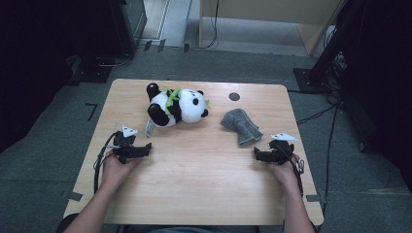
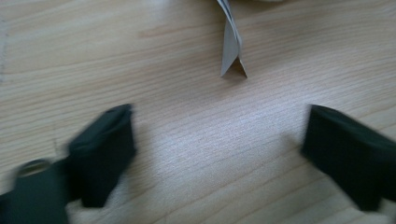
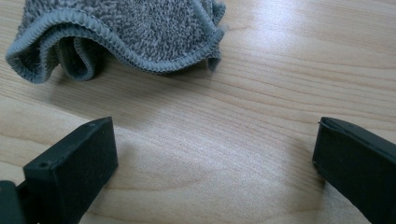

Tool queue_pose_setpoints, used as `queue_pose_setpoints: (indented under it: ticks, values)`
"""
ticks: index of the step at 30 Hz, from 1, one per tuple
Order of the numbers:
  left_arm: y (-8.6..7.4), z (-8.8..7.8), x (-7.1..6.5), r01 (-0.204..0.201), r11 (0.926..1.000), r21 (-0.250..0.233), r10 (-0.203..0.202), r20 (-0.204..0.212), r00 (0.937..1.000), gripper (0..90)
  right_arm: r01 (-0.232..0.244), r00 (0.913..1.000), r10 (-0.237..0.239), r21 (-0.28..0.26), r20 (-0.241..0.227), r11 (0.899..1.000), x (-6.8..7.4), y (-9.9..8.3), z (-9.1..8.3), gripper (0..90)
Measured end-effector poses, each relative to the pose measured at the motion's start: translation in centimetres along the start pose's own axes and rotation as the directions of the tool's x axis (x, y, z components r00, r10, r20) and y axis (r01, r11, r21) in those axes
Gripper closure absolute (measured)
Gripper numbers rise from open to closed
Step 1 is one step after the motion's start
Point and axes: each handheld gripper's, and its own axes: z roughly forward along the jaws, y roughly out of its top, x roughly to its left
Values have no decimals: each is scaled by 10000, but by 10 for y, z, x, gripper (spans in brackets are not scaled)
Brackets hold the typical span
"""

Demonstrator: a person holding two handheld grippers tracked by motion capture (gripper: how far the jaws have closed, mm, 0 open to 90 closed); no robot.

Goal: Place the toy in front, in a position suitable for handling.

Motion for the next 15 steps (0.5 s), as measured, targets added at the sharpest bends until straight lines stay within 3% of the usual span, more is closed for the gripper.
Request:
queue_pose_setpoints:
  ticks: [7,10,15]
  values:
    - [2,-4,2,59,9997,229,-75,710,9974,184,-9,10000,9,1,6,10000,0,0,0,0]
    - [6,-10,1,-239,9997,42,234,805,9965,244,-22,10000,22,-14,5,10000,0,0,0,0]
    - [10,-12,2,-103,9999,116,89,1220,9925,240,-20,10000,20,-17,7,10000,0,0,0,0]
